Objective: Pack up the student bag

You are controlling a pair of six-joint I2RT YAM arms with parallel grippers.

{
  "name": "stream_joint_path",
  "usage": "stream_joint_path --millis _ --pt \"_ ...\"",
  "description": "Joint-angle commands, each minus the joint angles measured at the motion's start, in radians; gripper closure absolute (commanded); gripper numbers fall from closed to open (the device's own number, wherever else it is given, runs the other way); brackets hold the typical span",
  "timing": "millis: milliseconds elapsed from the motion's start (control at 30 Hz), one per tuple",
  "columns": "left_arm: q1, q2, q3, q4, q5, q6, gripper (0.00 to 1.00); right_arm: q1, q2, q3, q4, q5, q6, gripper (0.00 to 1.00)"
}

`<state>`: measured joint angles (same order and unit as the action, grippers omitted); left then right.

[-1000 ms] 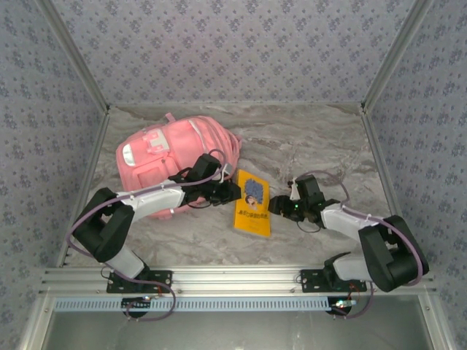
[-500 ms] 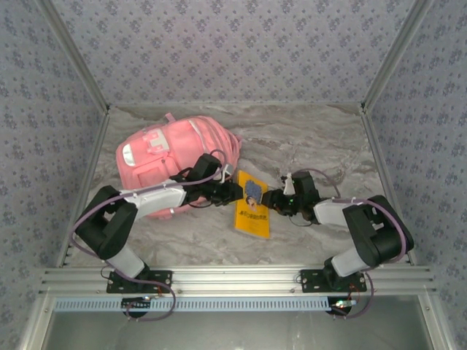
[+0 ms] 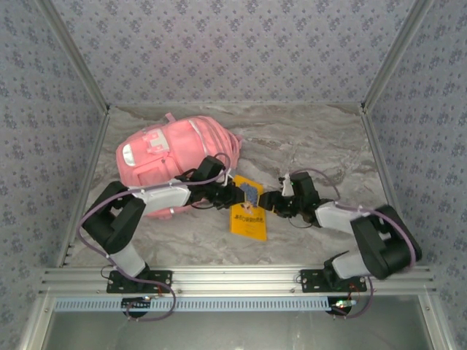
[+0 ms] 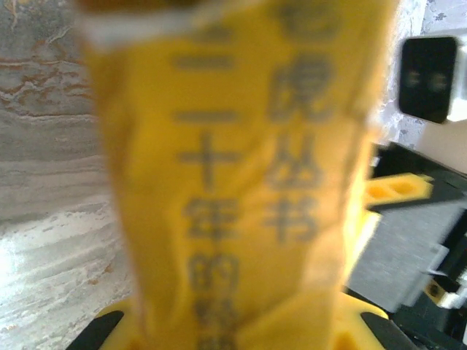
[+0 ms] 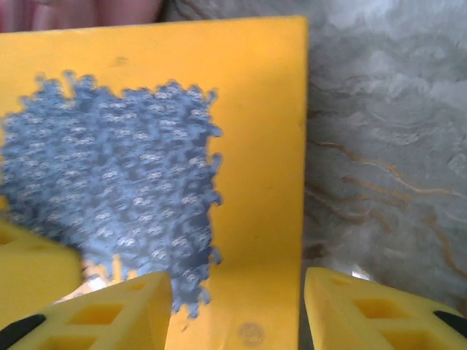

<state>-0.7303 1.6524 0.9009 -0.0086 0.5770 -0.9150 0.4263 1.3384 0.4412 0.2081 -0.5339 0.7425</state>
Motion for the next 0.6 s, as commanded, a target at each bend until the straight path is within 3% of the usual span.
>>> stream_joint_path --millis 0,100,200,333,567 --pt "-0.008 -0.167 0.072 -0.047 -0.059 0.063 1.0 0.018 -0.18 0.088 -0.33 0.202 -0.144 0.35" --pt "-0.007 -0.264 0.105 -0.089 -0.123 0.089 1.0 0.02 -0.329 0.151 -0.495 0.303 -0.182 0.24" --pt "-0.007 -0.355 0.121 -0.071 -0.204 0.076 1.0 0.022 -0.466 0.214 -0.552 0.35 -0.151 0.21" --pt "0.006 -0.467 0.115 0.039 -0.307 0.009 1.0 0.083 -0.586 0.255 -0.464 0.313 -0.01 0.2" --pt "0.01 -0.605 0.06 0.27 -0.527 -0.154 1.0 0.237 -0.584 0.286 -0.272 0.339 0.182 0.17"
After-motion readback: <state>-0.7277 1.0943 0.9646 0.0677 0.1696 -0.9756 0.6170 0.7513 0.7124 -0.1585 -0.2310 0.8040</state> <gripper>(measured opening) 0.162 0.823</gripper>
